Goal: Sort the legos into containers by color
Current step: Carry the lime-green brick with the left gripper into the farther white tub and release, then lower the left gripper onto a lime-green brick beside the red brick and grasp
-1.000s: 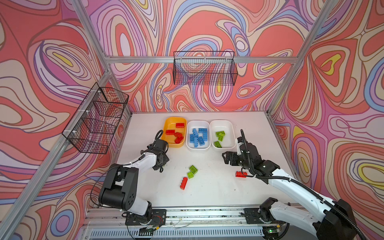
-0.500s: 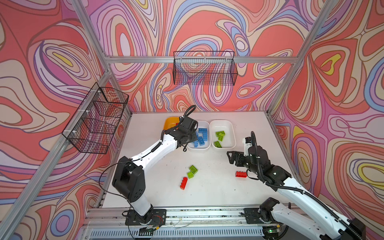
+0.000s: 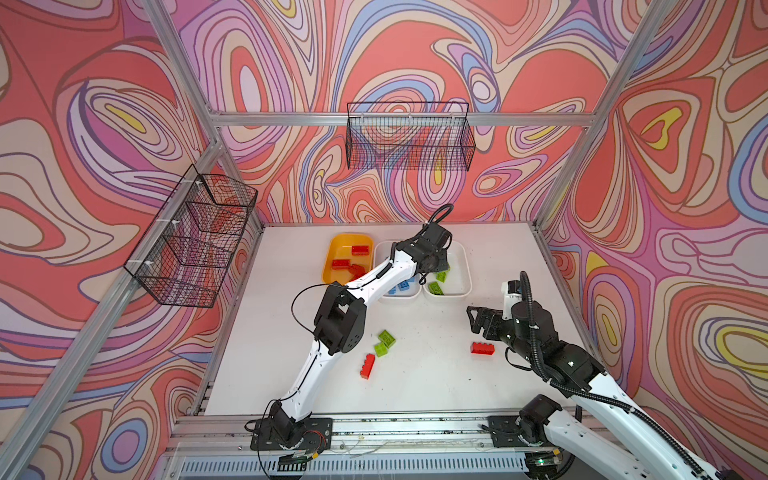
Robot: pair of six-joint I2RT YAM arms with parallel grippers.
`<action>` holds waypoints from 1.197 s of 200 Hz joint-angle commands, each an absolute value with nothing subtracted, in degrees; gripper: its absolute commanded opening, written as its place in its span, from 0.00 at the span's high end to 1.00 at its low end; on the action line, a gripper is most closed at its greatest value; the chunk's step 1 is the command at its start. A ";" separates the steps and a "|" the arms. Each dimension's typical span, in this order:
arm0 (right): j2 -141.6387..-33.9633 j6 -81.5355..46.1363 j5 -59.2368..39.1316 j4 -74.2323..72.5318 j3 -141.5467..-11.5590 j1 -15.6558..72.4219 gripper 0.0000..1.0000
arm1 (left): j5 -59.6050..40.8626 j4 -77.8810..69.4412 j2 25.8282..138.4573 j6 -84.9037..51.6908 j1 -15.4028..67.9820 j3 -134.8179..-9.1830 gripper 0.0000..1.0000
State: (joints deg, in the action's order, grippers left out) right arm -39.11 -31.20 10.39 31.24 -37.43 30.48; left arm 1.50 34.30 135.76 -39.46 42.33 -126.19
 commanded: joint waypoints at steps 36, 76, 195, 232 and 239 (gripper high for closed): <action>-37.97 -32.25 11.67 33.03 -36.49 30.76 0.02 | -2.11 31.48 136.13 -39.64 42.01 -128.37 0.23; -40.18 -31.91 11.83 33.46 -37.75 30.76 0.02 | -0.10 22.25 121.75 -40.51 42.01 -109.05 0.23; -50.34 -33.65 6.90 31.03 -40.82 31.17 0.02 | 8.97 25.27 73.87 -36.90 42.01 -49.75 0.21; -52.89 -34.61 8.27 31.66 -43.12 32.72 0.02 | 7.72 24.61 69.23 -34.04 42.01 -43.63 0.21; -53.28 -34.86 8.64 31.81 -43.39 33.06 0.02 | 7.46 24.68 69.26 -34.01 42.01 -43.44 0.21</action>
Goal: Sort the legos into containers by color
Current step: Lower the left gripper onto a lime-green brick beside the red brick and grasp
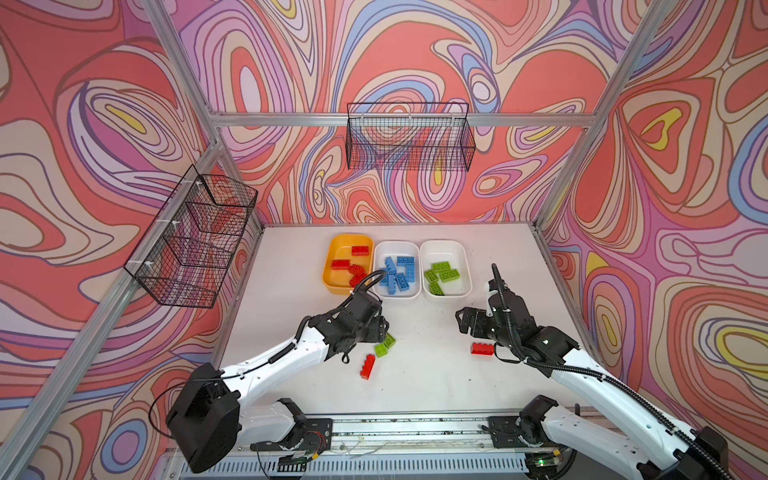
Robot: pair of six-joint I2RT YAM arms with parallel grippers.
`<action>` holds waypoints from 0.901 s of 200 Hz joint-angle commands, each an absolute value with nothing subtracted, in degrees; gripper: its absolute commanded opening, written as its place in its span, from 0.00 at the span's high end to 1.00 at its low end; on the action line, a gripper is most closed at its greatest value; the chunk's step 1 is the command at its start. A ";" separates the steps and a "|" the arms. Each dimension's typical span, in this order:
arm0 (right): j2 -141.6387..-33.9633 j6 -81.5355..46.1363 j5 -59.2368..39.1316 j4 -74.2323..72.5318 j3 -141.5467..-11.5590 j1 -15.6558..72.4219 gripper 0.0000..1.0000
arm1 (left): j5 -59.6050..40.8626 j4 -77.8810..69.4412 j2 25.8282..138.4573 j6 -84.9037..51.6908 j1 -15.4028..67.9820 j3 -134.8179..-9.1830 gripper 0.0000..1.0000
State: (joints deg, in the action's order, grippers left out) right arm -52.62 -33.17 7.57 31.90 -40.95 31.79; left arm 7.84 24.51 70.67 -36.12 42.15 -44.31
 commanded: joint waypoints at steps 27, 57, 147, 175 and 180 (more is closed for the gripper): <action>-54.64 -35.69 10.16 32.23 -44.19 34.98 0.02 | 3.46 21.02 71.43 -31.62 42.01 -42.04 0.21; -55.39 -36.10 10.81 32.69 -44.57 36.49 0.02 | 1.20 18.69 76.79 -27.01 42.30 -43.38 0.21; -52.03 -34.45 11.70 33.85 -42.19 36.65 0.02 | 2.91 15.58 87.92 -10.89 44.30 -47.24 0.21; -51.86 -33.66 12.04 33.68 -42.21 36.65 0.02 | 2.16 13.39 90.05 -9.46 44.29 -47.70 0.21; -51.77 -33.54 12.10 33.60 -42.11 36.72 0.02 | 2.40 12.89 90.58 -9.38 44.30 -47.74 0.21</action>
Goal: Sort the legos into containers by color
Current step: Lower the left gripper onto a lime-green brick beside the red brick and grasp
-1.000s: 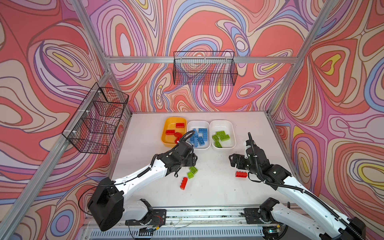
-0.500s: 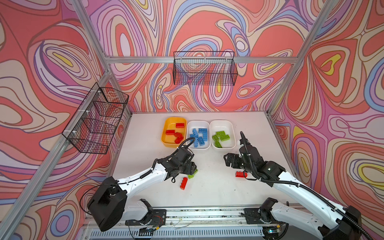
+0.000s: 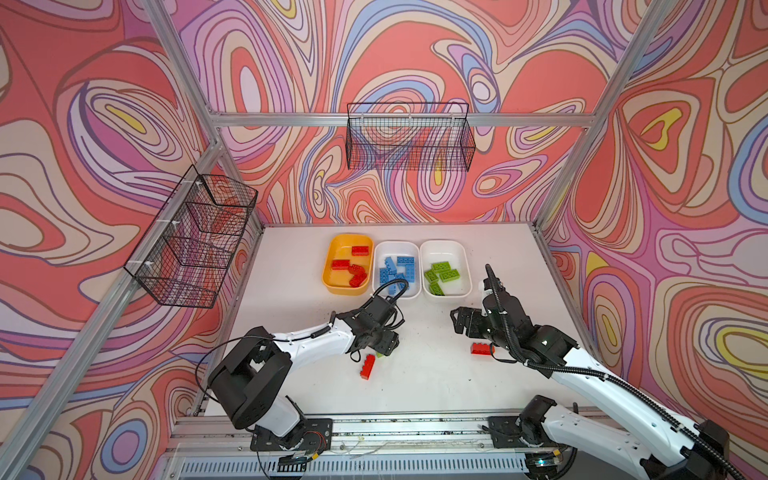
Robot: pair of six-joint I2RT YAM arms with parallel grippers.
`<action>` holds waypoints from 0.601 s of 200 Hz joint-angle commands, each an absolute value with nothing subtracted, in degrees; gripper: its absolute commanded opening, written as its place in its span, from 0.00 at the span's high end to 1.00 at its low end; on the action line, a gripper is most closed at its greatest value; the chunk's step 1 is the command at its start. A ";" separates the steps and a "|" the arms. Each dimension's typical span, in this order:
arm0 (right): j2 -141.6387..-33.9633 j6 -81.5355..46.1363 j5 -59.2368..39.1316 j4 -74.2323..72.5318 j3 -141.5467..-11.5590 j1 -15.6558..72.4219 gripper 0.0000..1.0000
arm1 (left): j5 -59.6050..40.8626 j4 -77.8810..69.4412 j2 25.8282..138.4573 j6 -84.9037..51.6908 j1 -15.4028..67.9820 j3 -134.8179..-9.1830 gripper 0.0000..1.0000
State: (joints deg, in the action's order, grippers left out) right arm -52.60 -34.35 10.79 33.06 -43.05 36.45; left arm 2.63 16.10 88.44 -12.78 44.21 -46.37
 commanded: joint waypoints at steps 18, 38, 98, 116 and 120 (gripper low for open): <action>-51.34 -33.23 12.21 33.51 -41.93 36.72 0.02 | 2.37 13.36 92.79 -9.14 44.29 -48.93 0.22; -50.25 -33.05 12.69 33.76 -41.58 36.66 0.02 | 2.29 13.84 94.78 -9.06 44.29 -50.04 0.27; -48.67 -32.56 14.15 34.88 -41.80 36.61 0.02 | 2.26 14.74 94.94 -10.32 44.30 -49.87 0.57; -48.71 -32.52 14.36 35.06 -42.09 36.66 0.02 | 2.68 14.73 95.01 -10.88 44.30 -49.67 0.61; -48.63 -32.52 14.33 34.94 -42.10 36.70 0.02 | 2.79 15.51 95.01 -11.11 44.30 -49.79 0.62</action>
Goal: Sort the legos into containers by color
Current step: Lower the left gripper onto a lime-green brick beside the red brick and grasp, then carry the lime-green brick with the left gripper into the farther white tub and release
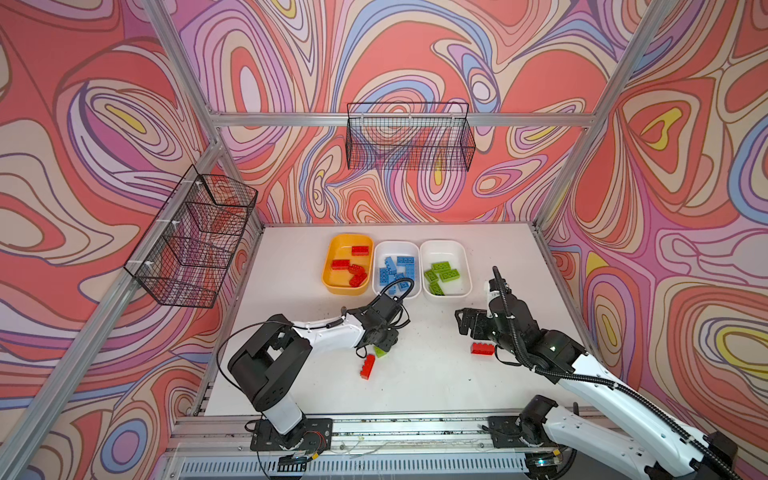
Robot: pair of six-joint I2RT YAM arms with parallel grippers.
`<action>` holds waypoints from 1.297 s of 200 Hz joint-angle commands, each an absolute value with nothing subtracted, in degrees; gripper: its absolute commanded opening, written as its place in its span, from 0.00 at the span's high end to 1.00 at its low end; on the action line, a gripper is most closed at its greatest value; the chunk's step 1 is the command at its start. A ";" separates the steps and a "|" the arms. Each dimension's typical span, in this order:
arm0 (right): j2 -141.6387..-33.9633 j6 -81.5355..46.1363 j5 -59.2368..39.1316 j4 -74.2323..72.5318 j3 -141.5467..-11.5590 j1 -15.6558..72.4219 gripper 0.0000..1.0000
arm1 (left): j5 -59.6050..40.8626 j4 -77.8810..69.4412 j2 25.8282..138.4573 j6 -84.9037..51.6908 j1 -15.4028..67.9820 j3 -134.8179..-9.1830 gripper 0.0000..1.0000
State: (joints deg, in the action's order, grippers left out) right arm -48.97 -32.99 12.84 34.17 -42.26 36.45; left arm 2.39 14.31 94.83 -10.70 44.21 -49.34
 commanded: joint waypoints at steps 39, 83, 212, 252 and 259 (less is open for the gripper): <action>-48.37 -33.35 15.14 35.02 -42.34 36.71 0.02 | 5.91 18.93 95.61 -13.26 44.30 -51.72 0.72; -45.73 -34.31 16.22 36.14 -42.55 36.71 0.02 | 6.32 22.63 95.36 -17.01 44.30 -56.40 0.77; -38.37 -36.83 15.51 36.08 -39.74 36.64 0.02 | 0.04 30.64 111.07 -18.28 44.30 -92.61 0.78; -37.32 -36.83 15.32 35.57 -38.84 36.68 0.02 | -0.79 33.42 123.82 -18.10 44.30 -110.33 0.78; -37.20 -36.83 15.40 35.52 -38.85 36.72 0.02 | -0.75 33.73 125.74 -18.11 44.30 -113.00 0.78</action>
